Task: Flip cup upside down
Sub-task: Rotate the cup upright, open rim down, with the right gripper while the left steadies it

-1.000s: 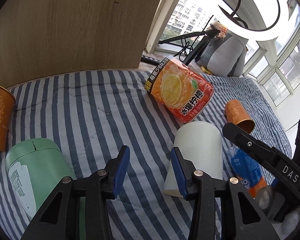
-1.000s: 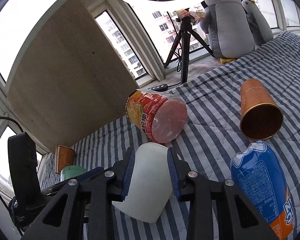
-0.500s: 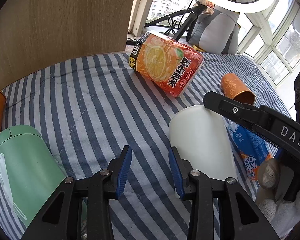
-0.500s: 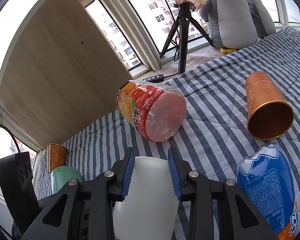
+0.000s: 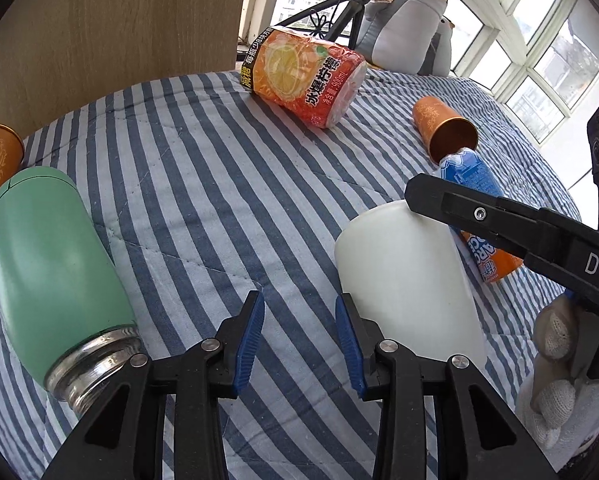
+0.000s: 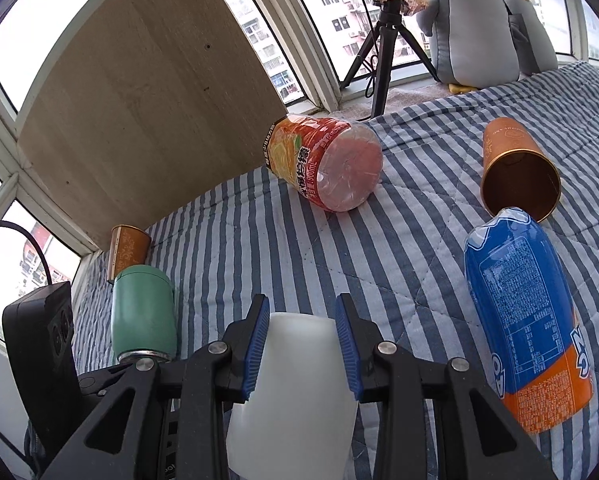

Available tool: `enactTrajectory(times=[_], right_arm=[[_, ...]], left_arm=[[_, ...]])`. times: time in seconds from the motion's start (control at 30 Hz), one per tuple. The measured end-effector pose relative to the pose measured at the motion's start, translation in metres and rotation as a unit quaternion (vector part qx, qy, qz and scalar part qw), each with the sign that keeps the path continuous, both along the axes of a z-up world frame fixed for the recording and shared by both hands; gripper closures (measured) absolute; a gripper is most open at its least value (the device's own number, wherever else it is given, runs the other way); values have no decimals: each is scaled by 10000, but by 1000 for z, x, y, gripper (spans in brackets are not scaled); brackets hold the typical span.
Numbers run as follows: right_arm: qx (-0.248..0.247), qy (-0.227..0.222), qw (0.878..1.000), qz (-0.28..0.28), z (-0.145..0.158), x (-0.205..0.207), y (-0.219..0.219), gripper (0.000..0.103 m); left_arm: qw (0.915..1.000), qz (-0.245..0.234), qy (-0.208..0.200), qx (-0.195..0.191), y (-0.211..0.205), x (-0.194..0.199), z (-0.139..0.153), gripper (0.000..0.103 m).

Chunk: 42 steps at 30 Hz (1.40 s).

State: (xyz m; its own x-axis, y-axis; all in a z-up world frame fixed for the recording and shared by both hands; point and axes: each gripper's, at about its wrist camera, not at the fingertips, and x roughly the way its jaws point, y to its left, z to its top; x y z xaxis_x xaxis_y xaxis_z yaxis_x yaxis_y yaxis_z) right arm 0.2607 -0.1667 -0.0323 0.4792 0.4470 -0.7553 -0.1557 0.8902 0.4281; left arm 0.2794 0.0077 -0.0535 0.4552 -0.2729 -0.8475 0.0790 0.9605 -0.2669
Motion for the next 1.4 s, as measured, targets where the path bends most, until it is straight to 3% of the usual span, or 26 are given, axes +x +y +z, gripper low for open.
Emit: enactTrajectory(times=[0.17,0.3,0.47,0.77,1.17,1.4], right_arm=[[25,98,9997,205,2,-16,-4,70],[96,-99,9999,56,9,-32,-15,38],[370,86,9993,14,8,-30,-28,38],[363,359,9984,239,-1,-16,-12,38],[302,730,9965,269,-17,3,-11,42],[275,870,9950,417,-19,4,-12,42]], left_arm=[[10000,-34,-68,12,6,-18,-1,56],[9996,-18,-151,-249,14,-30,5,44],[9976,-29,-256,-636,19,-31,15,40],[9906,-103,-80,-1363,13,-12,17,40],[9864,-441,55,-1583,-11,2,13,38],[9869,-634,68,-1481,-30,2,10,36]])
